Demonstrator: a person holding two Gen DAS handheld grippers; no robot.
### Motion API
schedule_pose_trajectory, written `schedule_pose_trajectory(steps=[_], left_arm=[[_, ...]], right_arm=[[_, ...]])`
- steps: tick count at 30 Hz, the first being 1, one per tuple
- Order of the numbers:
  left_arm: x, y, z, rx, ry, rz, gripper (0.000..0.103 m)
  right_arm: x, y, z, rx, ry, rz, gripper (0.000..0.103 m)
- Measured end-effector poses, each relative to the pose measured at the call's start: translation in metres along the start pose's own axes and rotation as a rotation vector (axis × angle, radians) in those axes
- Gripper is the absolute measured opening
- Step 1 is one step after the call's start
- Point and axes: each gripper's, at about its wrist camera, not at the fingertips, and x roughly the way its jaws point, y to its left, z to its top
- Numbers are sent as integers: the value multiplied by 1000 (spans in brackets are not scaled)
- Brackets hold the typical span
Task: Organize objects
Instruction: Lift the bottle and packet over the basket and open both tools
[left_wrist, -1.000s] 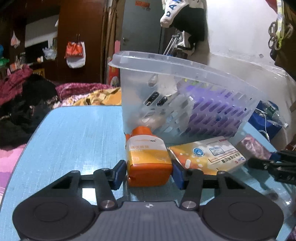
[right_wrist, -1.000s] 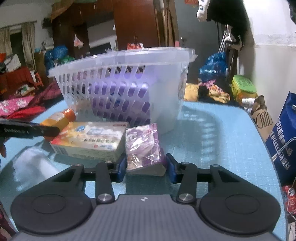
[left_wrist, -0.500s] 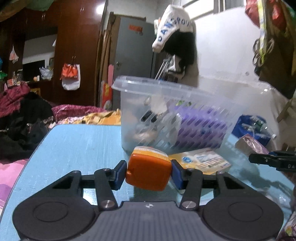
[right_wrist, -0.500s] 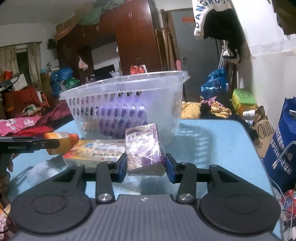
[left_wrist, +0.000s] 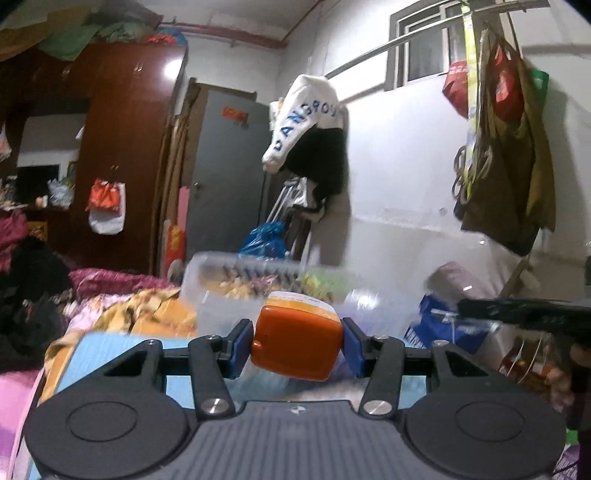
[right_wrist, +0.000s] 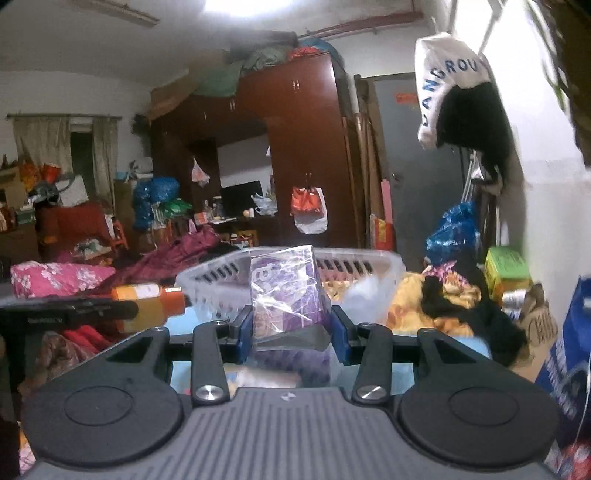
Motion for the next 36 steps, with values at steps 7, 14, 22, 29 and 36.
schedule_pose_trajectory(steps=[7,14,22,29,36], left_arm=[[98,-7,48,13,119,29,55],[158,2,41,8,239,61,56],[85,1,37,13,88,27,85],[11,8,-28,-9,148,11,85],[10,19,-73,-43,227,-40,85]], right_arm=[[100,-11,39,-24,163,-58,46],[155,-25,26,-41,256,-77,47],[93,-22,19,-25,112,-80,100],[18,-21,-29,98,99,-29,103],[26,-6,-69,24,200,71,95]])
